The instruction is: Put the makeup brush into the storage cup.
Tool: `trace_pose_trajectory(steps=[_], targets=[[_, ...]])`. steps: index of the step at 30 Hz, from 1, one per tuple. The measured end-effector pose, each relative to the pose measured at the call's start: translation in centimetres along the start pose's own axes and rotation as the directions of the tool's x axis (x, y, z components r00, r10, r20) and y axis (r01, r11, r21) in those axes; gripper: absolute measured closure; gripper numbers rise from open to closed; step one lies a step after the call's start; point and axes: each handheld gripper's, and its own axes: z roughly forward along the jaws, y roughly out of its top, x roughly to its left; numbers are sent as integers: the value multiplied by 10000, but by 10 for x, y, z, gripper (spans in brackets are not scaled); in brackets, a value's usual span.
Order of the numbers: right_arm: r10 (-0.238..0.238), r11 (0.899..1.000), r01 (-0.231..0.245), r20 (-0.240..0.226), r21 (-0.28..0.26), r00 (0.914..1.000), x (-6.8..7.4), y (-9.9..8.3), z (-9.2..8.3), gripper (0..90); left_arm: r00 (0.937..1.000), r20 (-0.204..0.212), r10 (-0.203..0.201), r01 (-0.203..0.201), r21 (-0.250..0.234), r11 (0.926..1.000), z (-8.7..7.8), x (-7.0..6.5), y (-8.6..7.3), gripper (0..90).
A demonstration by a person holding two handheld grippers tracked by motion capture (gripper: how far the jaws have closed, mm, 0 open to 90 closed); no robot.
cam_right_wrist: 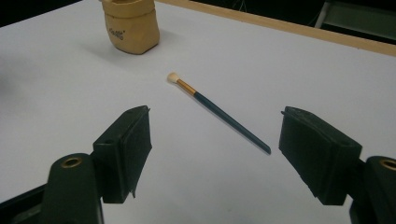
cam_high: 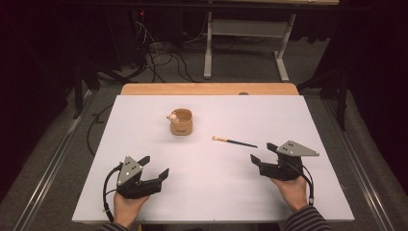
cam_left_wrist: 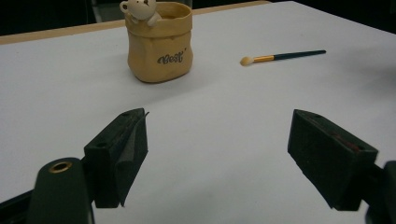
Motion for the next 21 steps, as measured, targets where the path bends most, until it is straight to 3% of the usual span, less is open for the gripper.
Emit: trace_pose_trajectory(steps=[8, 21], targets=[[-71, 9999, 73, -184, 112, 9998, 0, 10, 11, 273, 10000, 0, -31, 31, -12, 10000, 0, 0, 0, 205], [82, 9998, -81, -79, 203, 9999, -4, 23, 25, 272, 10000, -14, 0, 0, -14, 10000, 0, 0, 0, 204]])
